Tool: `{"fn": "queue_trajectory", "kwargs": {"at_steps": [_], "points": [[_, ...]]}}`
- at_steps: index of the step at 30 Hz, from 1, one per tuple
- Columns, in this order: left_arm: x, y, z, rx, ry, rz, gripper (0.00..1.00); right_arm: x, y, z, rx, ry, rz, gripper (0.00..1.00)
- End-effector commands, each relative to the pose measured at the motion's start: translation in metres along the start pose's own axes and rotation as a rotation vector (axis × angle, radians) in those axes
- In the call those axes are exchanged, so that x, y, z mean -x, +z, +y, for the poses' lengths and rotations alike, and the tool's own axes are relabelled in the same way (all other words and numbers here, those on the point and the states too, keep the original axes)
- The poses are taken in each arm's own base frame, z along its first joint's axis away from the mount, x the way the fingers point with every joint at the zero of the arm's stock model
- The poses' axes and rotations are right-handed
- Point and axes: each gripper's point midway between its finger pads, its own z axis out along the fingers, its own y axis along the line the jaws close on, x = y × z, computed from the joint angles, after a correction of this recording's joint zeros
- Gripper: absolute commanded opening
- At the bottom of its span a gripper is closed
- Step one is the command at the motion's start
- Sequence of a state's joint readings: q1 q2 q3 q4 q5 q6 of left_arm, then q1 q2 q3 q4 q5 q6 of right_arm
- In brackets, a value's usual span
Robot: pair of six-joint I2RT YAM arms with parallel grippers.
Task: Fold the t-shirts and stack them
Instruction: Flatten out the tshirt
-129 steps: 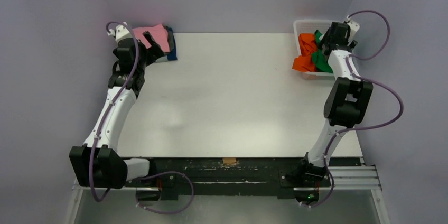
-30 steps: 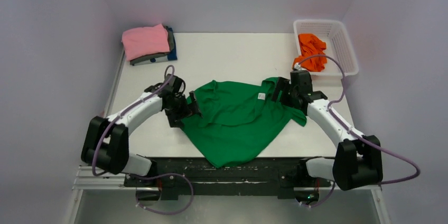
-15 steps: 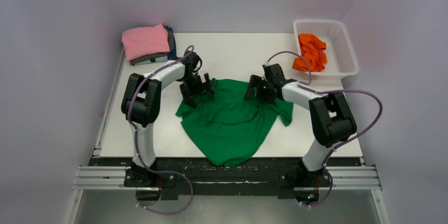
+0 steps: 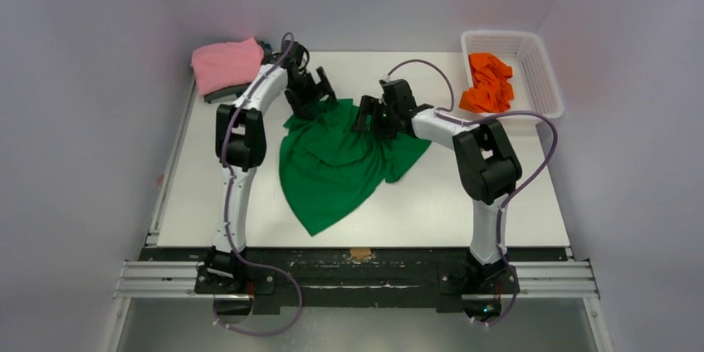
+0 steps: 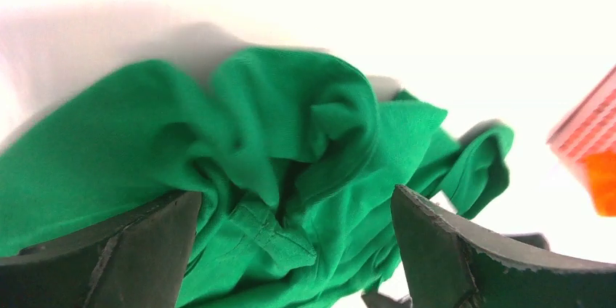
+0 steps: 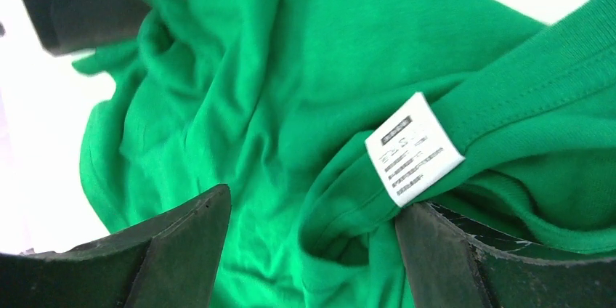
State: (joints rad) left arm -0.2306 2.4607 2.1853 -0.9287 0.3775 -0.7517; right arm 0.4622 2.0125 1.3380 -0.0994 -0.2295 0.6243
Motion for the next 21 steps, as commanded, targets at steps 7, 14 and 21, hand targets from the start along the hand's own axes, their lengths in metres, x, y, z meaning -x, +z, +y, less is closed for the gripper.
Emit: {"fn": "queue_trajectory", "kwargs": {"at_steps": [7,14,21], "points": [[0.079,-0.143,-0.029,-0.070,0.124,-0.424,1.00,0.047,-0.099,-0.019,-0.282,-0.140,-0.207,0.81],[-0.049,-0.171,0.049,0.226,0.186,-0.359,1.00,-0.002,-0.144,-0.079,-0.521,-0.145,-0.114,0.80],[-0.196,-0.152,0.134,0.353,0.143,-0.158,0.98,0.002,-0.129,-0.085,-0.541,-0.137,-0.118,0.76]]}}
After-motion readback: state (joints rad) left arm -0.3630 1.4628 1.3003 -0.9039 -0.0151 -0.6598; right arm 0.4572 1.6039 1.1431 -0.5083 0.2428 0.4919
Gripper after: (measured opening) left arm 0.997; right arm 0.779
